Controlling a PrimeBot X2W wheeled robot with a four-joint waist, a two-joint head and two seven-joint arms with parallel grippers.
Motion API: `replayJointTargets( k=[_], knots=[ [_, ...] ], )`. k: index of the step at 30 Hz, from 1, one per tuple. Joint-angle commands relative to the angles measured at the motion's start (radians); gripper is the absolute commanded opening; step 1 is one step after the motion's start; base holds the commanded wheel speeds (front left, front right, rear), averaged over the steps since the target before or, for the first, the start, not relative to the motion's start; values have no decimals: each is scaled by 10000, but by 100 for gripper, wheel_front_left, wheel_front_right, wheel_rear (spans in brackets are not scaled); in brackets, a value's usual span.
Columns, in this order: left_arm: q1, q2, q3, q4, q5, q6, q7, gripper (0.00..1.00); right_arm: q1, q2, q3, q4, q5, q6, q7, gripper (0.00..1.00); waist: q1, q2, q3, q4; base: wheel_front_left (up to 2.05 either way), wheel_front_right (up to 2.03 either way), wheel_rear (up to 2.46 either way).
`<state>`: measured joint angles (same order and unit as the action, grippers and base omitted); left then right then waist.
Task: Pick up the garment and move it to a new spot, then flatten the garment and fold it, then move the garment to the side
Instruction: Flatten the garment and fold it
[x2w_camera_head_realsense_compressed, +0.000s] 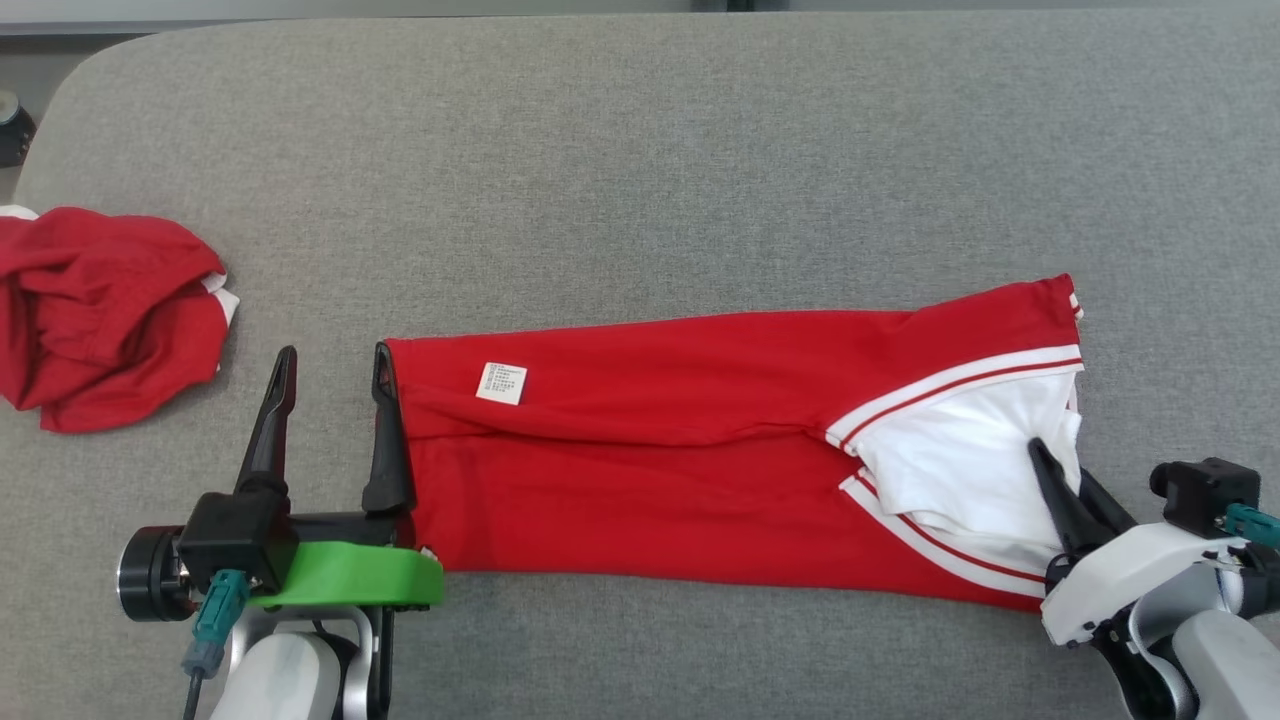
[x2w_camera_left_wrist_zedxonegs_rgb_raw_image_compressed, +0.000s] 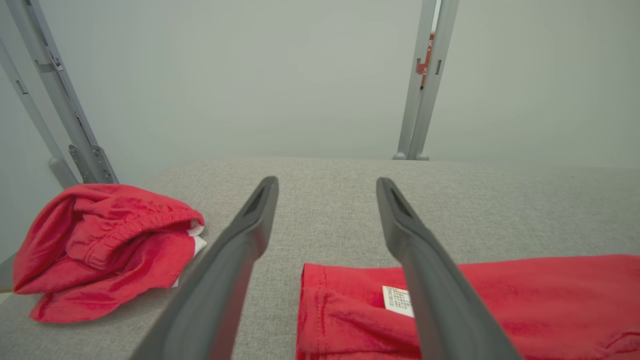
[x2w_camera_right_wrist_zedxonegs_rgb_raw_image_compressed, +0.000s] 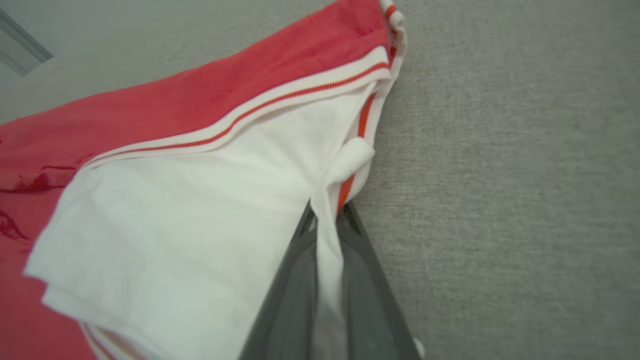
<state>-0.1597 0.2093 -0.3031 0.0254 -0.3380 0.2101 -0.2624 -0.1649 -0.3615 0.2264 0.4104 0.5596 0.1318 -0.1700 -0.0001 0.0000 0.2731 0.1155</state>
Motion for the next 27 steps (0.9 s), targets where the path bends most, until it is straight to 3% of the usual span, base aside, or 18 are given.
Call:
replayJointTargets(
  k=[1, 9, 15, 22, 27],
  knots=[
    [100, -38, 84, 8, 125, -74, -30, 100, 193, -223, -189, 38, 67, -24, -102, 0, 1, 0, -92, -120, 0, 0, 0],
    [291, -144, 322, 95, 278, -239, -30, 100, 609, -968, -1362, 425, 333, -22, -224, 0, 1, 0, -326, -432, 0, 0, 0],
    [496, -225, 451, 177, 341, -311, -30, 100, 192, -1276, -1514, -818, -85, -21, 640, 0, 1, 0, -598, -634, 0, 0, 0],
    [613, -276, 468, 282, 388, -434, -31, 100, -236, -586, -491, -3836, -959, -19, 3014, 0, 1, 0, -977, -512, 0, 0, 0],
    [654, -352, 459, 315, 419, -495, -29, 100, -679, 388, 742, -4590, -901, -18, 3938, 0, 1, 0, -1108, -261, 0, 0, 0]
  ],
)
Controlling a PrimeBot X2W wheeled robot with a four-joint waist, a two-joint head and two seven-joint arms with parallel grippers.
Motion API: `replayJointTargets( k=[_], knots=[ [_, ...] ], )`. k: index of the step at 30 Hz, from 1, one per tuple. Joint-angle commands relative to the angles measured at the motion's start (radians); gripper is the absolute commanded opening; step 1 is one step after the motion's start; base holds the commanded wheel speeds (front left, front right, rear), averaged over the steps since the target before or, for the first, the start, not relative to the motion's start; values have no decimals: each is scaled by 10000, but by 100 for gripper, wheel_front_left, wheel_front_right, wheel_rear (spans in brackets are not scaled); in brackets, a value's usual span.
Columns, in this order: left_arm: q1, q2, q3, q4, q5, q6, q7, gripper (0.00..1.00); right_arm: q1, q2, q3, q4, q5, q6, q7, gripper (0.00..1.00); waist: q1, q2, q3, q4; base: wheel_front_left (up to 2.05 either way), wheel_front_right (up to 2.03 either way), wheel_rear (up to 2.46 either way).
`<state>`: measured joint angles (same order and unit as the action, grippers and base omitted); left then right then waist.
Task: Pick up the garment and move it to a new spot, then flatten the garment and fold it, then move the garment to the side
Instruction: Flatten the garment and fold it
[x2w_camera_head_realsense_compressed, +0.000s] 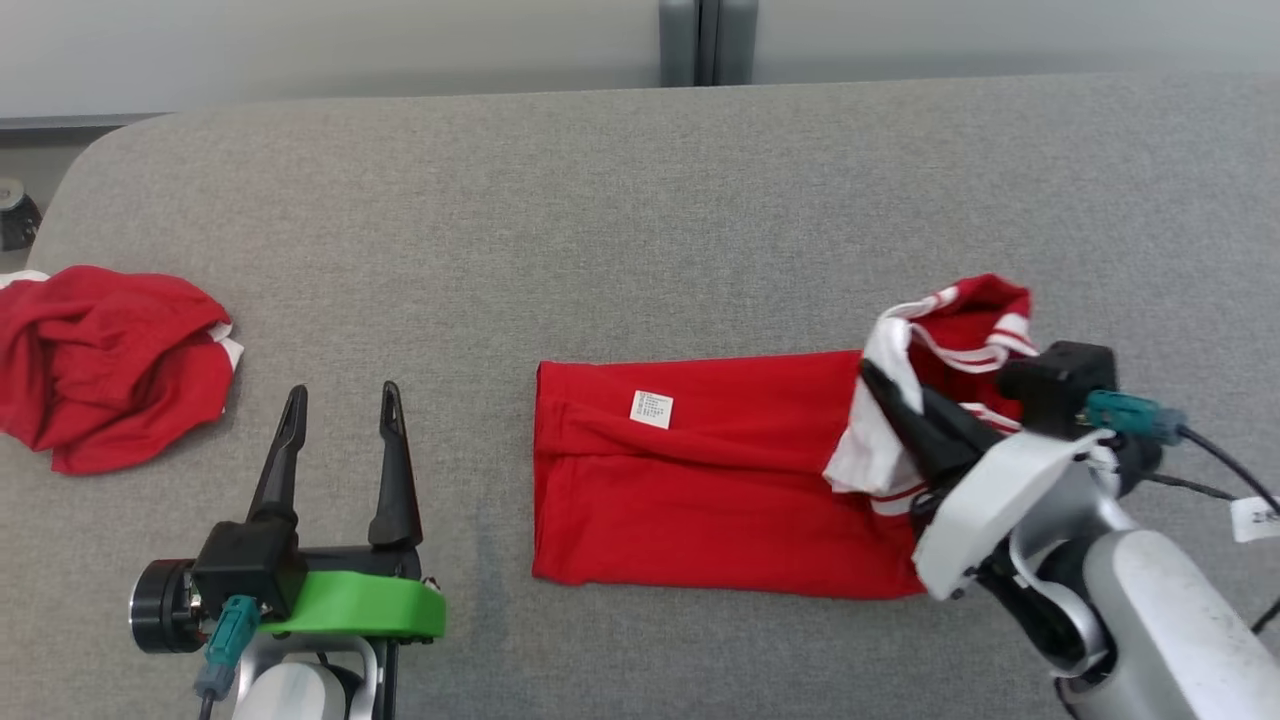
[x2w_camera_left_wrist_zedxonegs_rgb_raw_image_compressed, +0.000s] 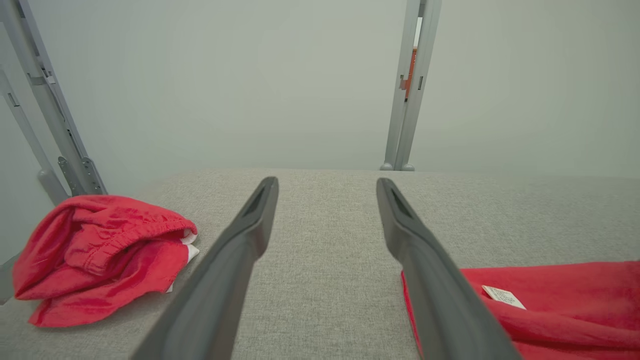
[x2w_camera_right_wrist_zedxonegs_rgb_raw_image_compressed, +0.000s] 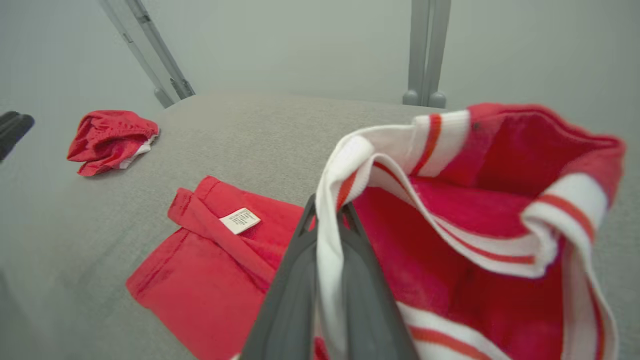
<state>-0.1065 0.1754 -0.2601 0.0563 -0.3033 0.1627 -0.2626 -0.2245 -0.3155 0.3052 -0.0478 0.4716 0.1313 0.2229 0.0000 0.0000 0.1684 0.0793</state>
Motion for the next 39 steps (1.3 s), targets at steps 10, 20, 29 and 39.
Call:
replayJointTargets(
  k=[10, 20, 29, 39],
  knots=[
    [-269, -297, -196, 181, 204, -305, -27, 100, -1718, 2088, 2216, 2911, 542, -10, -614, 0, 0, 0, 295, 879, 0, 0, 0],
    [-605, -590, -129, 401, 353, -528, -27, 100, -2659, 2558, 3697, 5041, 1106, -7, -2089, 45, 0, 0, 703, 1262, 0, 0, 0],
    [-619, -711, 152, 433, 496, -613, -27, 100, -3249, 2356, 4588, 4691, 1273, -7, -3926, 100, 0, 0, 711, 1065, 0, 0, 0],
    [-331, -686, 442, 369, 697, -626, -26, 100, -2210, 1327, 2352, 2631, 569, -7, -4837, 100, 0, 0, 576, 506, 0, 0, 0]
  ],
)
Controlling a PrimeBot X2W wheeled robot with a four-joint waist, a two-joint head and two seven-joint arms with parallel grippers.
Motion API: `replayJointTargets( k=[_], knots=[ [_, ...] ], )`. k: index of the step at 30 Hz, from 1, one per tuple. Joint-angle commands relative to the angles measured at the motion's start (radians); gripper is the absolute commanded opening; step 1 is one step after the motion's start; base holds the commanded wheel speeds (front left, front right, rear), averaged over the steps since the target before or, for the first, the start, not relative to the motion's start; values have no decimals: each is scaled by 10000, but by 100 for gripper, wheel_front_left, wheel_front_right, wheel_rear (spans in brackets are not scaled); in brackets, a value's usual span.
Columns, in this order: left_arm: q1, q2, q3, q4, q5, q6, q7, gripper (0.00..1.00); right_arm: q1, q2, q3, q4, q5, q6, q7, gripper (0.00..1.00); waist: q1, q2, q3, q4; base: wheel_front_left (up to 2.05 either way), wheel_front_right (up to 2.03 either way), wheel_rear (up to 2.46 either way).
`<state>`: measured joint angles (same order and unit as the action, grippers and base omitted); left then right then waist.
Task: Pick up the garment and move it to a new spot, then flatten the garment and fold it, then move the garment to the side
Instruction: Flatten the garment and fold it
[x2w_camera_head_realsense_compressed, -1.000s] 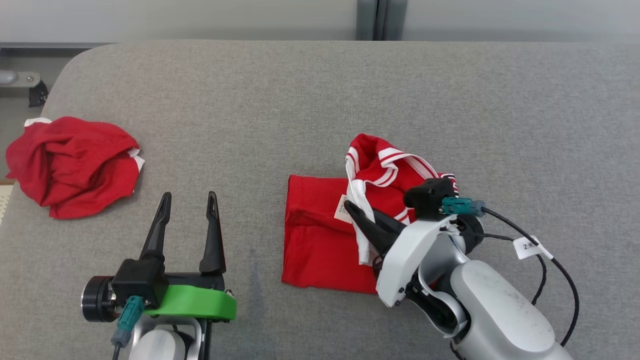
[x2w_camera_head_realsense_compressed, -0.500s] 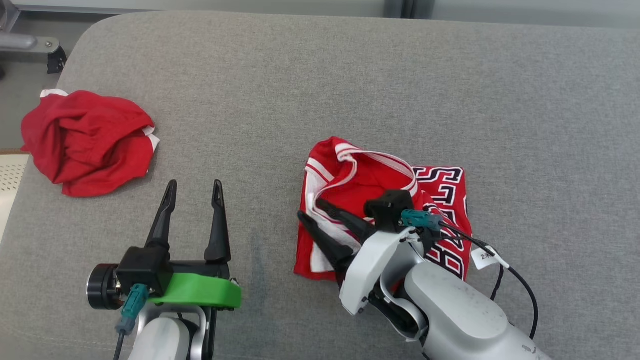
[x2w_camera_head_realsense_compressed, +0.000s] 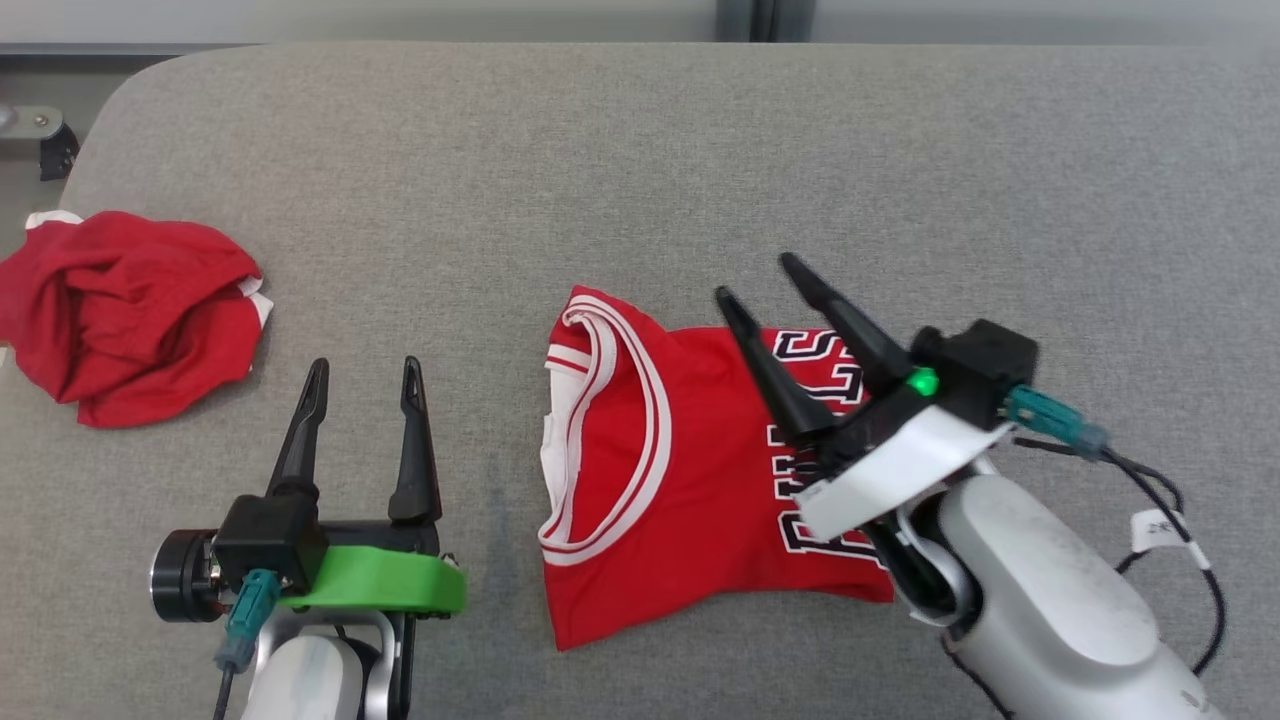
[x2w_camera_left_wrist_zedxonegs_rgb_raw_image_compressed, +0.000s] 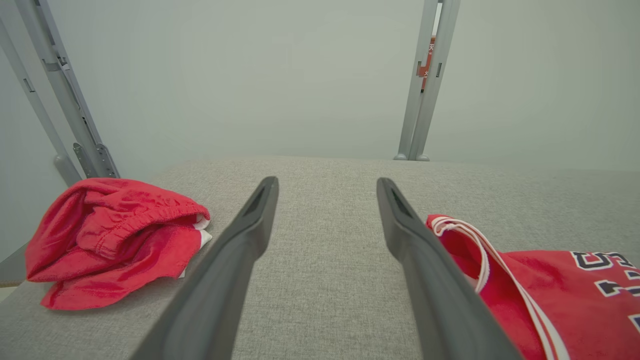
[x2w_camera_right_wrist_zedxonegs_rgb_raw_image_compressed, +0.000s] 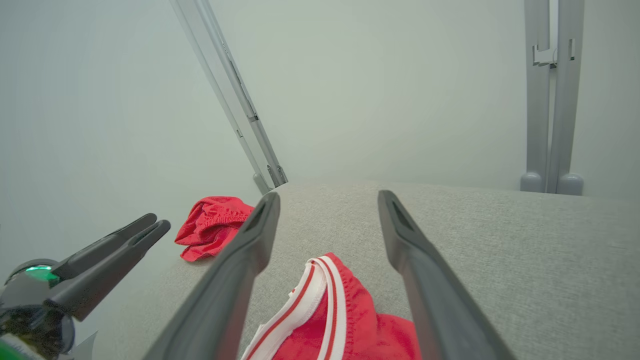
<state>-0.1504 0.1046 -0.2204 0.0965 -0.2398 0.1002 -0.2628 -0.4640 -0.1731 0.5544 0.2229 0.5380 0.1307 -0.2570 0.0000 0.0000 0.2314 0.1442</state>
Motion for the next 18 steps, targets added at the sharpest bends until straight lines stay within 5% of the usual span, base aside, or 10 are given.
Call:
replayJointTargets(
  k=[1, 11, 18],
  knots=[
    [131, 46, 61, -39, 81, -6, -24, 100, 397, -229, -543, -255, -231, -2, -58, 100, 0, 0, -65, -206, 0, 0, 0],
    [390, 381, 279, 71, 188, 91, -13, 100, 3220, -829, -4787, -1991, -1736, -2, 142, 100, 0, 0, -410, -951, 0, 0, 0],
    [855, 607, 348, 145, 214, 228, 51, 100, 4511, -583, -5588, -2656, -2195, -2, 658, 100, 0, 0, -1089, -1252, 0, 0, 0]
  ],
)
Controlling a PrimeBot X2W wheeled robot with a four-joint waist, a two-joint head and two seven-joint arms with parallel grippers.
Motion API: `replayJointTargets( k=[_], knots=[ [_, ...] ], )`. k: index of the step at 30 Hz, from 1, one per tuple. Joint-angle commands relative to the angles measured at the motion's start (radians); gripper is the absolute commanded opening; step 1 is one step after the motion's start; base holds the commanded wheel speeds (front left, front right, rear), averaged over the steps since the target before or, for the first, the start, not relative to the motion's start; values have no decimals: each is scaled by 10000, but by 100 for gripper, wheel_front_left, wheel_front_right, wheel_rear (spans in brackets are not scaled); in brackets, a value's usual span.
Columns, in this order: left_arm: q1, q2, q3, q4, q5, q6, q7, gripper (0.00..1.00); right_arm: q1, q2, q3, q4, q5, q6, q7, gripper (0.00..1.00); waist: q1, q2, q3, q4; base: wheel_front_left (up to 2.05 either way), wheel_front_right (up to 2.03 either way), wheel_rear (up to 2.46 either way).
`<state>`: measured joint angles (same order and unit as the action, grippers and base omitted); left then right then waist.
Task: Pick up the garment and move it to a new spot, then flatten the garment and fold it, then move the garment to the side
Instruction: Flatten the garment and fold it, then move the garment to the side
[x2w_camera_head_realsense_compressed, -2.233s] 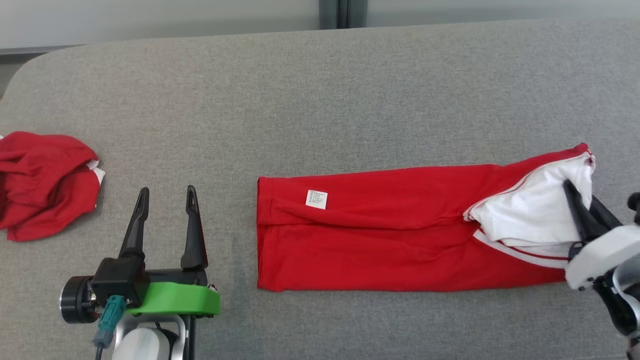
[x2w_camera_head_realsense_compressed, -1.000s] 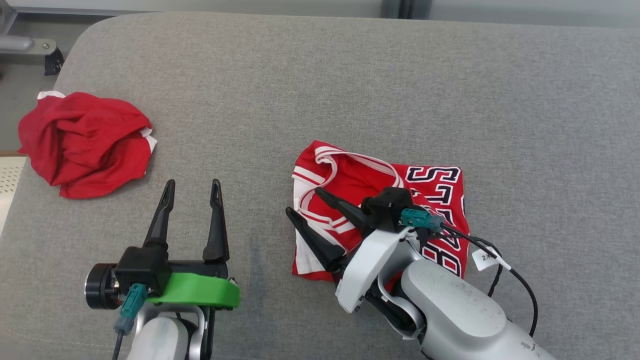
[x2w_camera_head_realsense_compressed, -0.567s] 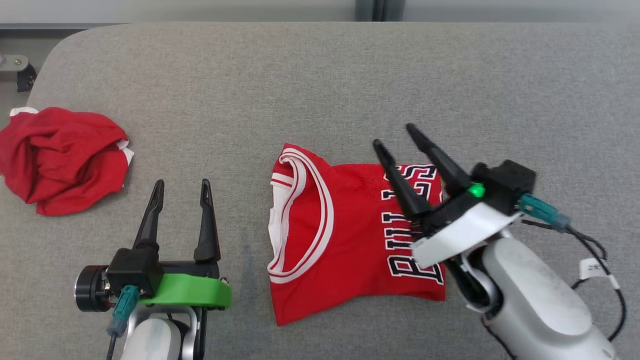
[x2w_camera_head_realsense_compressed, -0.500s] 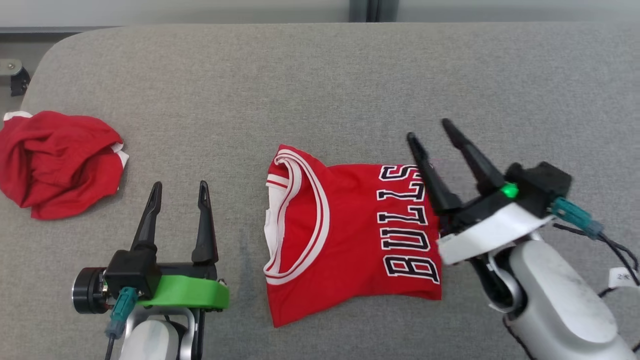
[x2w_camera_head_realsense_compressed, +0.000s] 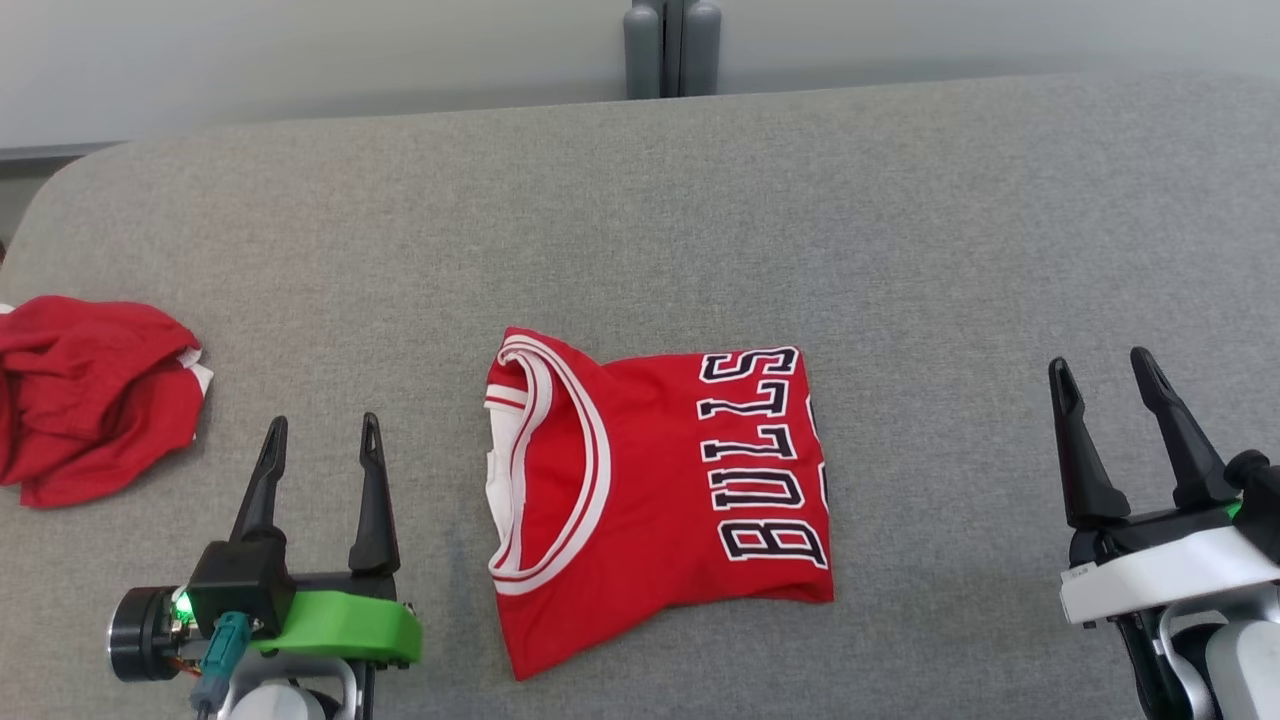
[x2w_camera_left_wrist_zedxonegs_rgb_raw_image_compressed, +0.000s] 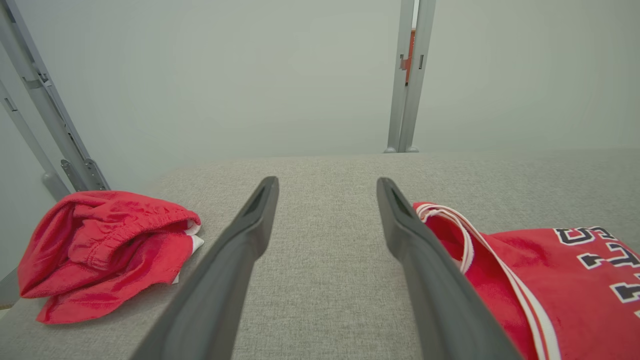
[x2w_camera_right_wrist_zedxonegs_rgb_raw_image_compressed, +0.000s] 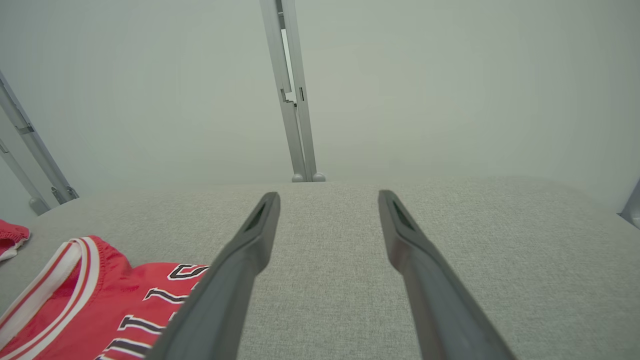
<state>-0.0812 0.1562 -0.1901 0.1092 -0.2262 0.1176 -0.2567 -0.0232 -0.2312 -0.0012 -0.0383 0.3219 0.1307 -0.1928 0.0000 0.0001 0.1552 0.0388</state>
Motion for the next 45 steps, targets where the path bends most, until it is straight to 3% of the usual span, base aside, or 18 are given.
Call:
replayJointTargets(
  k=[1, 19, 38, 45],
  knots=[
    [268, 113, 27, 3, 78, 57, 50, 100, 257, 44, -50, -119, -71, -2, 93, 100, 0, -1, -434, -232, 0, 0, 0],
    [1591, 461, -91, -141, -114, 261, 588, 100, 1671, 412, -43, -850, -302, -2, 872, 100, 0, -1, -1674, -340, 0, 0, 0],
    [1429, 563, -165, -55, -258, 384, 592, 100, 1806, 540, -351, -854, -375, -2, 1016, 100, 0, -1, -1774, -307, 0, 0, 0],
    [972, 500, -242, -229, -162, 380, 438, 100, 1484, 271, -473, -628, -269, -2, 1181, 100, 0, -1, -1235, 161, 0, 0, 0]
  ],
)
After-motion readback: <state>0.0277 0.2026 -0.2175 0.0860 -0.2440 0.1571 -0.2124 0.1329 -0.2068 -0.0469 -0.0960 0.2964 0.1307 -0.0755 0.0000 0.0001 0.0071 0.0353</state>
